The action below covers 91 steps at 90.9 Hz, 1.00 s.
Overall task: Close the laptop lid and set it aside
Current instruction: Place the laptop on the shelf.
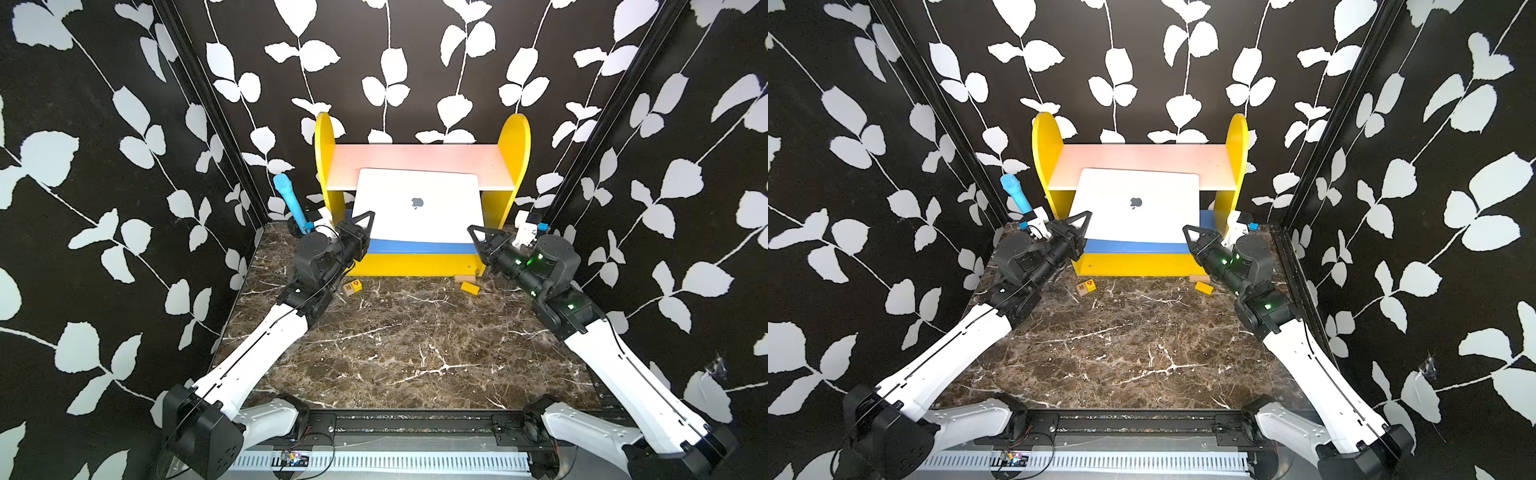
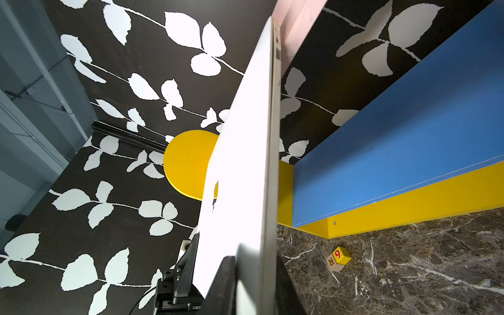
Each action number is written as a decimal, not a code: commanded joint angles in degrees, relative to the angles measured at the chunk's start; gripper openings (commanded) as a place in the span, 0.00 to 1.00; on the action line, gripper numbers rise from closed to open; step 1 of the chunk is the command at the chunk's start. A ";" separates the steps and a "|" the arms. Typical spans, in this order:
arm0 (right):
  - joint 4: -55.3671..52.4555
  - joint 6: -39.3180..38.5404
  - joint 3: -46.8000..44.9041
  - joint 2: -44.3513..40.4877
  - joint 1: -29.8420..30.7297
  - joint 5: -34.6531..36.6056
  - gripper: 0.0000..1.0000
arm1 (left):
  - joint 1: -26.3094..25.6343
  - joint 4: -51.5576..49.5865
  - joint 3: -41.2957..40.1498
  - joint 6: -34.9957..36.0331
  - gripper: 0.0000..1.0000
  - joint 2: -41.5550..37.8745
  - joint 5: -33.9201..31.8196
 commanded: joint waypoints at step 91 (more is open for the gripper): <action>4.95 -1.25 13.72 13.22 -6.42 -21.29 0.00 | 3.78 -7.72 17.37 7.03 0.49 11.62 13.85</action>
